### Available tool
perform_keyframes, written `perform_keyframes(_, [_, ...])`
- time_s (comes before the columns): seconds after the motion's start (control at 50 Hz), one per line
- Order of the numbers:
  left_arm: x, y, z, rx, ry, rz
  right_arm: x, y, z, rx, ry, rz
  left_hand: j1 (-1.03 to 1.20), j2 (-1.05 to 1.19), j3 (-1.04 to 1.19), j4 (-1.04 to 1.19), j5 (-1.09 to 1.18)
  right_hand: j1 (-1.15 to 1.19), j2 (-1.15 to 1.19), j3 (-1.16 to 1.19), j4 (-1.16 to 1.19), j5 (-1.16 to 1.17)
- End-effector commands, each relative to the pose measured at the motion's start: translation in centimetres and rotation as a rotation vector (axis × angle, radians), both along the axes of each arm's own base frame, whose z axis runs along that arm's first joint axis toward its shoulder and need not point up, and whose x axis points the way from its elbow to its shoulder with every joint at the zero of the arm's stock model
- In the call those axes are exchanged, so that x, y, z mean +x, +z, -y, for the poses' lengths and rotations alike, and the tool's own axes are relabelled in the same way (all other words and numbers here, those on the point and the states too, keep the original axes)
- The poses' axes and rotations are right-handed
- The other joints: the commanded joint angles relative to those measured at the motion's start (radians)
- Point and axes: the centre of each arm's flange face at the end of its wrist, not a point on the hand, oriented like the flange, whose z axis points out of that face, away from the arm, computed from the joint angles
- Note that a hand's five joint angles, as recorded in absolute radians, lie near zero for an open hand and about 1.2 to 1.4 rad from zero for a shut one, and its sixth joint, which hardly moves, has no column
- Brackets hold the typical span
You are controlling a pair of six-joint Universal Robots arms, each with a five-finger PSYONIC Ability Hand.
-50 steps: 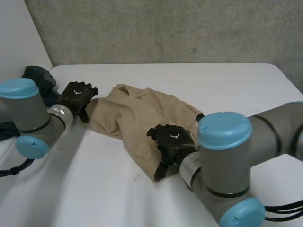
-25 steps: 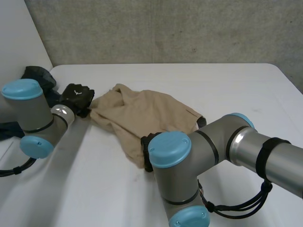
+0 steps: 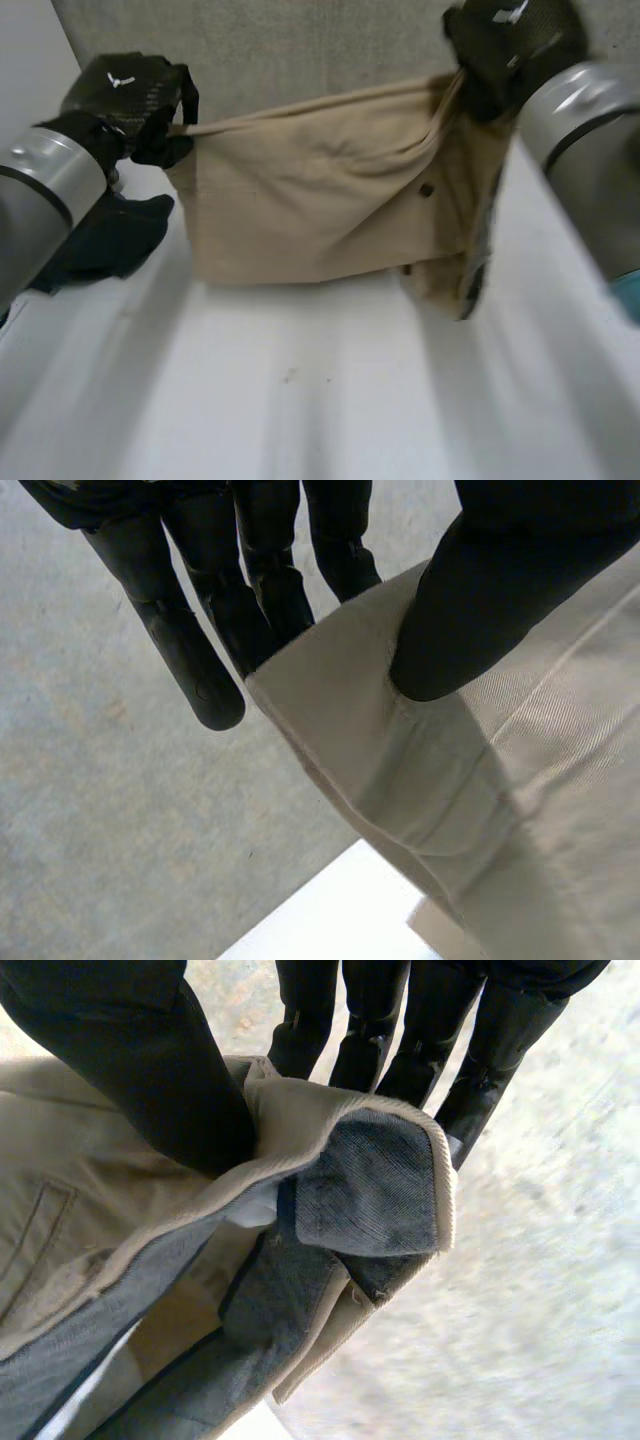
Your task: Fold the laundry.
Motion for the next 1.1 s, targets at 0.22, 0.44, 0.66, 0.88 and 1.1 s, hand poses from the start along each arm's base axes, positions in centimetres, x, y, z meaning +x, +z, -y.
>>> perform_keyframes(0.22, [-4.4, -5.2, -1.3, 0.175, -0.126, 0.076, -1.6, -8.7, 4.5, 0.391, 0.008, -0.255, 0.25, 0.186, 0.193, 0.185, 0.232, 0.413, 0.21, 0.222, 0.243, 0.234])
perform_keyframes(0.44, [-6.5, -12.0, 2.5, 0.261, -0.056, 0.133, -2.7, -14.0, 6.8, 0.564, -0.036, -0.229, 0.25, 0.186, 0.193, 0.185, 0.232, 0.027, -0.176, -0.164, -0.143, -0.153])
perform_keyframes(0.66, [-6.3, -12.1, 2.4, 0.261, -0.038, 0.146, -3.3, -14.6, 6.8, 0.58, -0.027, -0.239, 0.247, 0.183, 0.19, 0.182, 0.23, -0.366, -0.569, -0.557, -0.536, -0.546])
perform_keyframes(0.88, [-6.4, -12.3, 1.9, 0.27, -0.044, 0.152, -3.2, -14.9, 6.8, 0.589, -0.01, -0.255, 0.242, 0.177, 0.184, 0.176, 0.224, -0.59, -0.793, -0.781, -0.76, -0.769])
perform_keyframes(1.1, [-6.4, -12.6, 2.0, 0.275, -0.041, 0.156, -4.0, -15.8, 7.5, 0.703, -0.028, -0.29, 0.242, 0.177, 0.184, 0.176, 0.224, -0.575, -0.778, -0.766, -0.745, -0.755])
